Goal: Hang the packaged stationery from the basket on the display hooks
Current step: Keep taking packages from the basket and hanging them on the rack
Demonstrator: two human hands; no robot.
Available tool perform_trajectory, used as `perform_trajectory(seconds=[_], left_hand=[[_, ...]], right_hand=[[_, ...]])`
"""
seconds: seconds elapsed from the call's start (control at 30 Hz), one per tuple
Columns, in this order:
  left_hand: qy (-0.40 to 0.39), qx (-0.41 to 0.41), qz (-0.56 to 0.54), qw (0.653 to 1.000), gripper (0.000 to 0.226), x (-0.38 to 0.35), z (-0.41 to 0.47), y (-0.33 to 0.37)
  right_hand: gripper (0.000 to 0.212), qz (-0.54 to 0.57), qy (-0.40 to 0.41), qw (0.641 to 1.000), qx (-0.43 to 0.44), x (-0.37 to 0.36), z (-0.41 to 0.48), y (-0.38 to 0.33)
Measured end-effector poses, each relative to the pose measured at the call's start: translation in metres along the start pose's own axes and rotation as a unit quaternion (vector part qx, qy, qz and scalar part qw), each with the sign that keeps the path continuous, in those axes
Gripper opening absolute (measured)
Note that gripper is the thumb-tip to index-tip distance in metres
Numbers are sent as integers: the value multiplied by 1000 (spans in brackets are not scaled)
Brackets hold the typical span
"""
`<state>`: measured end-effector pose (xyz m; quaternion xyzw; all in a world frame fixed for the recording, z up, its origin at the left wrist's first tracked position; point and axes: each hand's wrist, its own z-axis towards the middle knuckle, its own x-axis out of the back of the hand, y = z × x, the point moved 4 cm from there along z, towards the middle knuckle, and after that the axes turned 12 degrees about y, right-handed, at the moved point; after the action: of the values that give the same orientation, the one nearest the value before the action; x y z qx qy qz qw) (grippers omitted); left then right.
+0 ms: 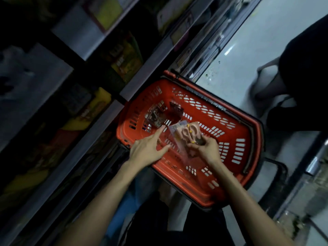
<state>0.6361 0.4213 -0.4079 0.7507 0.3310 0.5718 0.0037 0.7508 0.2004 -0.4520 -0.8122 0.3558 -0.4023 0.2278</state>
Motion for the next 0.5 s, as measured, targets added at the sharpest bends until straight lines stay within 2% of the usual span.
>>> perform_trajectory(seconds=[0.03, 0.07, 0.1, 0.13, 0.2, 0.3, 0.4, 0.47, 0.5], left_hand=[[-15, 33, -107, 994, 82, 2, 2, 3], [-27, 70, -232, 970, 87, 5, 3, 9], [-33, 97, -323, 941, 87, 9, 3, 15], [-30, 103, -370, 923, 80, 13, 5, 21], [0, 79, -386, 919, 52, 29, 8, 35], [37, 40, -371, 927, 23, 55, 6, 55], [100, -10, -374, 922, 21, 80, 0, 76], [147, -23, -376, 914, 22, 97, -7, 90], [162, -35, -366, 916, 27, 105, -11, 98]], right_hand=[[26, 15, -8, 1000, 11, 7, -7, -7], [26, 30, -20, 999, 23, 14, -14, -14], [25, 33, -31, 998, 37, 21, -22, -22], [25, 34, -40, 997, 53, 28, -29, -31], [27, 34, -51, 995, 79, 43, -42, -48], [30, 46, -32, 993, 103, 72, -58, -70], [27, 100, 39, 990, 95, 106, -70, -81], [24, 174, 106, 978, 49, 130, -82, -84], [26, 233, 113, 966, 5, 140, -88, -83]])
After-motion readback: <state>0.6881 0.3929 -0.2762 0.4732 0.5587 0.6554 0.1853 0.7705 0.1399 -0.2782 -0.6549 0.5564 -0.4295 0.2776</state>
